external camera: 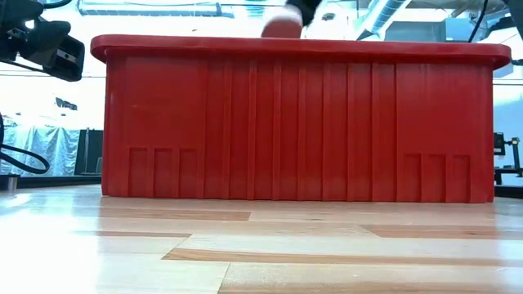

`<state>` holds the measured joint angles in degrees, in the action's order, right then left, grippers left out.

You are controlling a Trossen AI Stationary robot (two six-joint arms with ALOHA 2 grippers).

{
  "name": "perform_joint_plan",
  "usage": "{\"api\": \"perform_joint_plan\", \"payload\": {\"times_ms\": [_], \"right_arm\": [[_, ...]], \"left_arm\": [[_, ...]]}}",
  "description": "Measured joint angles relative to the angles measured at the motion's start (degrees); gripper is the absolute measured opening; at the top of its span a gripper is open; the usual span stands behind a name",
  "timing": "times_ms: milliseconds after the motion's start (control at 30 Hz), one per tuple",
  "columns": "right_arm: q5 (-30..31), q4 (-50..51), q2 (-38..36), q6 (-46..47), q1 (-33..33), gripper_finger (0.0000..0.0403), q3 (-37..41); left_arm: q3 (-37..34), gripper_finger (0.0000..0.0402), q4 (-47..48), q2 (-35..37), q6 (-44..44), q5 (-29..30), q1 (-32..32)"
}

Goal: Pick and place slides into bin
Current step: Put the pink slipper into the red bin

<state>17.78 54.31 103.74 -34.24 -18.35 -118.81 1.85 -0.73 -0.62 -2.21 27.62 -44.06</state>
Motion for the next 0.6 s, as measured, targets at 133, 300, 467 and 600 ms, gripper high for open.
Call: {"api": "perform_joint_plan", "payload": {"times_ms": [133, 300, 467, 600], "right_arm": [[-3.72, -3.31, 0.04, -0.38, -3.15, 0.0000, 6.93], [-5.74, -7.51, -0.83, -0.74, -6.09, 0.0000, 14.41], [-8.23, -9.03, -3.03, -0.78, -7.03, 0.0000, 20.85], [-10.05, -14.42, -5.45, -0.65, -8.33, 0.0000, 27.60]], "left_arm": [[0.00, 0.0121, 0.00, 0.00, -0.47, 0.00, 0.00], [0.00, 0.0121, 0.00, 0.00, 0.04, 0.00, 0.00], [0.00, 0.0121, 0.00, 0.00, -0.49, 0.00, -0.01], [0.00, 0.0121, 0.00, 0.00, 0.03, 0.01, -0.01]]}}
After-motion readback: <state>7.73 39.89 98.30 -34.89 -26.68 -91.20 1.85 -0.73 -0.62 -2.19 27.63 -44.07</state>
